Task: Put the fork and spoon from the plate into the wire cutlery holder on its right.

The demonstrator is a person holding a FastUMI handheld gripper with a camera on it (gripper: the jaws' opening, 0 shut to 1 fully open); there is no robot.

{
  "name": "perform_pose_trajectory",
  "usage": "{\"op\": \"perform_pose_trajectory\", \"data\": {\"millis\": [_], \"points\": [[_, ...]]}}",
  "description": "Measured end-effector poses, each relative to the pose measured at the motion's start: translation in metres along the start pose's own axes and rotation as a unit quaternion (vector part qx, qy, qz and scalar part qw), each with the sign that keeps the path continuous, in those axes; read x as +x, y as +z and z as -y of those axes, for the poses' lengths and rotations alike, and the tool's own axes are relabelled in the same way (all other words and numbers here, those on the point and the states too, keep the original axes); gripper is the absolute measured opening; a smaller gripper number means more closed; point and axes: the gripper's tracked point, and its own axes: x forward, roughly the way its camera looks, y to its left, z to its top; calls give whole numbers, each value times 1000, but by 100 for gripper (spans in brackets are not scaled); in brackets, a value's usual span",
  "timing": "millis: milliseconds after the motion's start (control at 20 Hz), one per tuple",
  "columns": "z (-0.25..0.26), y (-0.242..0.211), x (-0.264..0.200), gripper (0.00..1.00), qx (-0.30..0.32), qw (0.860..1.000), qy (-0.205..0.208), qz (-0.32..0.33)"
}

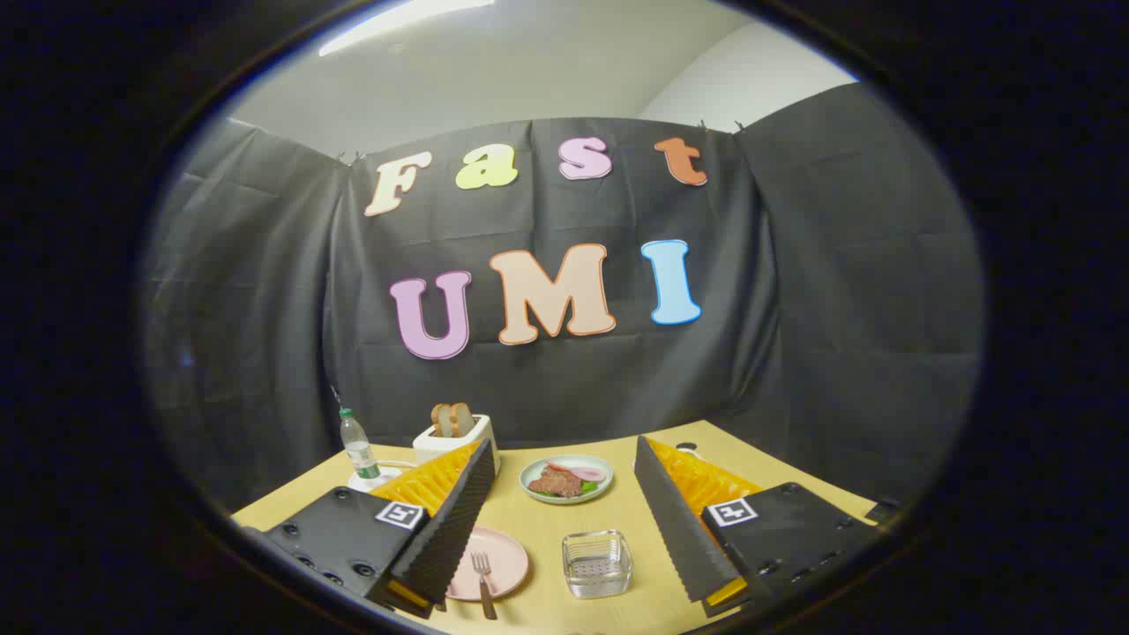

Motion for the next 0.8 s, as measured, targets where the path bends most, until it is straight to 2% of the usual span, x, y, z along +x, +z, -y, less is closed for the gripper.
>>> {"op": "perform_pose_trajectory", "data": {"millis": [250, 500, 800], "points": [[-11, 4, 0, 100, -40, 999, 26, -3], [-28, 1, 4, 100, -33, 997, 63, -22], [-39, -14, 1, 100, -34, 995, 83, -39]]}}
